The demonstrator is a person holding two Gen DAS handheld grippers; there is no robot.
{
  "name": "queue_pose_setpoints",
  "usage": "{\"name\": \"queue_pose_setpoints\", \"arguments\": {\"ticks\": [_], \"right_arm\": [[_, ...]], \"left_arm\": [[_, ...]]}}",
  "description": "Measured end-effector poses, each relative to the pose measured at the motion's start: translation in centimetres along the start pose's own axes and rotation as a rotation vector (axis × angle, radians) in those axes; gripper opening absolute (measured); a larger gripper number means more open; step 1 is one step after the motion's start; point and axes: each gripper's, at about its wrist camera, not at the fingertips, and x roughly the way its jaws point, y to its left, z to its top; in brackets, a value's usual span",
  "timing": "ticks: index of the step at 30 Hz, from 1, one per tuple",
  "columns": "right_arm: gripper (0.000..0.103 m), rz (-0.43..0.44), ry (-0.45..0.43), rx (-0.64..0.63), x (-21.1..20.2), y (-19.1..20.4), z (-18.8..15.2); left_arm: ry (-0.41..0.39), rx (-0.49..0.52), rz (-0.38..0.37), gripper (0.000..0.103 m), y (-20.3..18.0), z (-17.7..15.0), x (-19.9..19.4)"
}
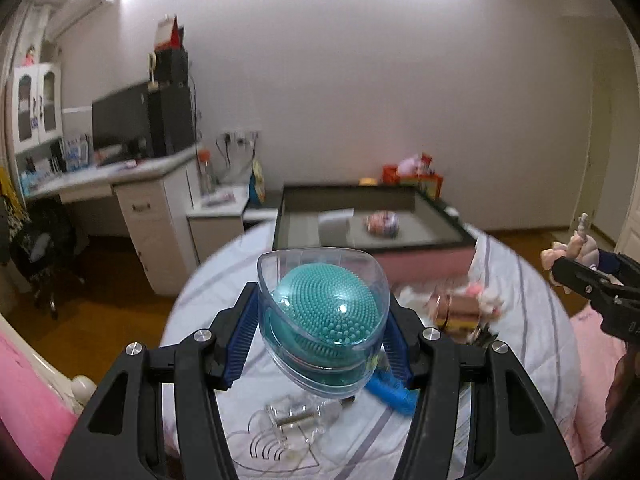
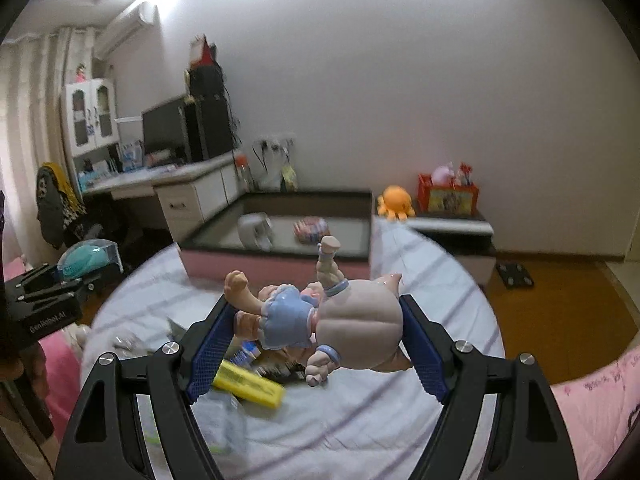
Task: Organize rigid objects
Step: 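Carry the teal brush case and doll into the pink box and release both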
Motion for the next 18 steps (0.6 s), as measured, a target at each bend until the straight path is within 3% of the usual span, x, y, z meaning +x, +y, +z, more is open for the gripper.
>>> {"name": "queue_pose_setpoints", "arguments": {"ticks": [6, 18], "right_arm": [[0.081, 0.038, -0.097, -0.035, -1.2, 2.3, 2.6], [0.081, 0.068, -0.149, -0.065, -0.8, 4.0, 5.5]], "left_arm": [[-0.099, 0.02, 0.019, 0.058, -0.9, 2.4, -2.3], [-0.209, 0.043, 0.041, 0.058, -1.1, 6.0, -4.5]]}}
